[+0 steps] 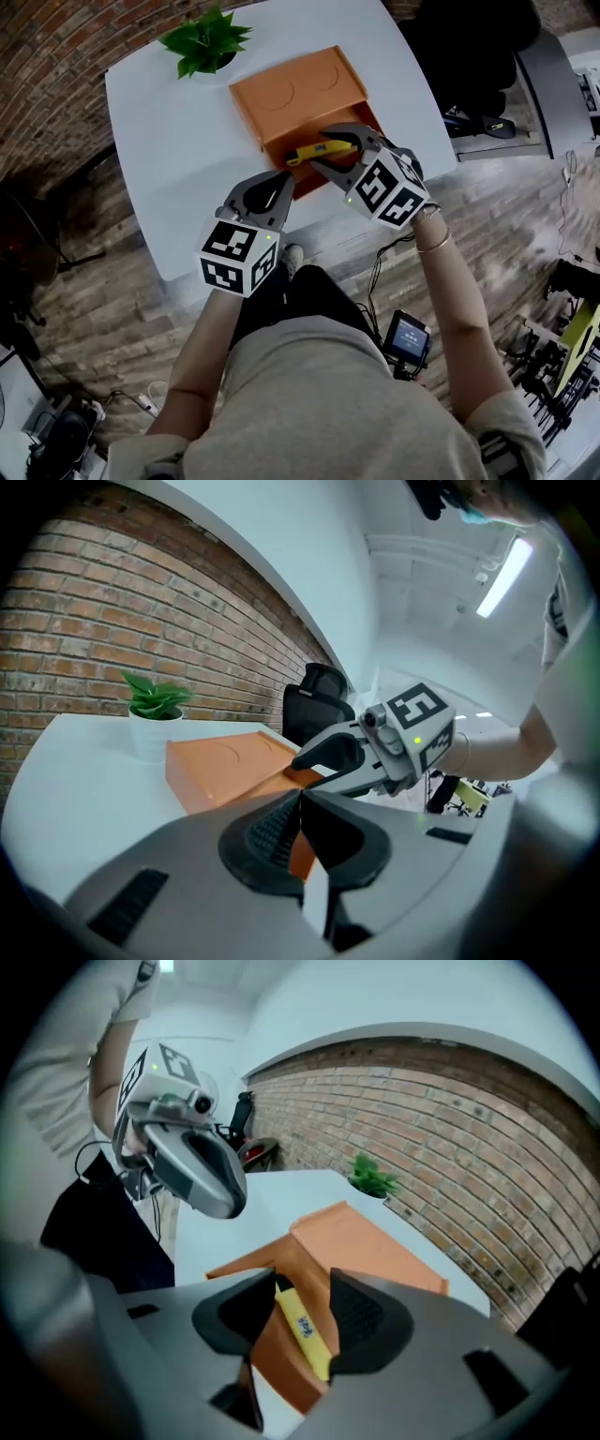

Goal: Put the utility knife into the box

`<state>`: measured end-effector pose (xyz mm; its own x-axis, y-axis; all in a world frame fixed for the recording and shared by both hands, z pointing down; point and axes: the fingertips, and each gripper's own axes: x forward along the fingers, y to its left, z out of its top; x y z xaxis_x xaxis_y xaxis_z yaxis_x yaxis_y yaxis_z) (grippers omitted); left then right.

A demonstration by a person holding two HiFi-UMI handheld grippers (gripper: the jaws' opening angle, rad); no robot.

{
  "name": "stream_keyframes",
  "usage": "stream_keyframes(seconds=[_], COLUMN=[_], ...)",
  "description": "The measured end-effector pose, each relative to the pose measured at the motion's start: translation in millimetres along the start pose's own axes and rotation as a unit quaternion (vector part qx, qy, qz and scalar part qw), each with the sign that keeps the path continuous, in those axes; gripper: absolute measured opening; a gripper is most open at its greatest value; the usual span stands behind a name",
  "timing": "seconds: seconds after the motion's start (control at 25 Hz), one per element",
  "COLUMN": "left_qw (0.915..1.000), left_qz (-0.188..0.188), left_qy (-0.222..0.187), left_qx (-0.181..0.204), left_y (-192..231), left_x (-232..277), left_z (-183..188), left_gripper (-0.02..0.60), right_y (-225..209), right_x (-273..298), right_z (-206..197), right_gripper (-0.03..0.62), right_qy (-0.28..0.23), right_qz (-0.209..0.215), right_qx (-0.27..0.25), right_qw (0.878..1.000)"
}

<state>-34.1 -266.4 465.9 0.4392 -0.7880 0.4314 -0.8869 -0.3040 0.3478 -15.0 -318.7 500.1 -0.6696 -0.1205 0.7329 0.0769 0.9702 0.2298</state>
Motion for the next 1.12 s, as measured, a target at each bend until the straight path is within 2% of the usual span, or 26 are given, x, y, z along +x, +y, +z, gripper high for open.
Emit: stream_keyframes(seconds=[0.24, 0.36, 0.52, 0.68, 0.8, 0.88, 0.96, 1.12], left_qw=[0.9996, 0.9993, 0.9986, 0.9981, 0.9971, 0.9963, 0.9955, 0.9932], left_qz=[-0.015, -0.016, -0.017, -0.016, -0.020, -0.026, -0.036, -0.059], left_qy=[0.002, 0.004, 0.001, -0.006, -0.012, -0.015, -0.017, -0.017], left_qx=[0.025, 0.034, 0.049, 0.060, 0.073, 0.080, 0.087, 0.099], left_y=[-20, -28, -31, -32, -34, -38, -44, -57], left_x=[-4, -8, -11, -11, -10, -8, -7, -4], left_z=[13, 16, 25, 38, 49, 55, 59, 63], left_gripper=[0.006, 0.006, 0.006, 0.006, 0.006, 0.006, 0.006, 0.006], right_y=[13, 12, 6, 3, 0, -2, -1, 5], right_x=[-33, -53, -81, -103, -120, -132, -143, -149], right_z=[17, 28, 43, 53, 60, 62, 64, 66], right_gripper=[0.186, 0.175, 0.140, 0.110, 0.087, 0.067, 0.017, 0.000], right_qy=[-0.051, -0.093, -0.164, -0.210, -0.255, -0.294, -0.324, -0.332], right_qz=[-0.033, -0.059, -0.122, -0.177, -0.194, -0.199, -0.199, -0.205], right_qx=[0.047, 0.095, 0.174, 0.209, 0.241, 0.273, 0.292, 0.286], right_qw=[0.997, 0.989, 0.963, 0.939, 0.916, 0.894, 0.877, 0.875])
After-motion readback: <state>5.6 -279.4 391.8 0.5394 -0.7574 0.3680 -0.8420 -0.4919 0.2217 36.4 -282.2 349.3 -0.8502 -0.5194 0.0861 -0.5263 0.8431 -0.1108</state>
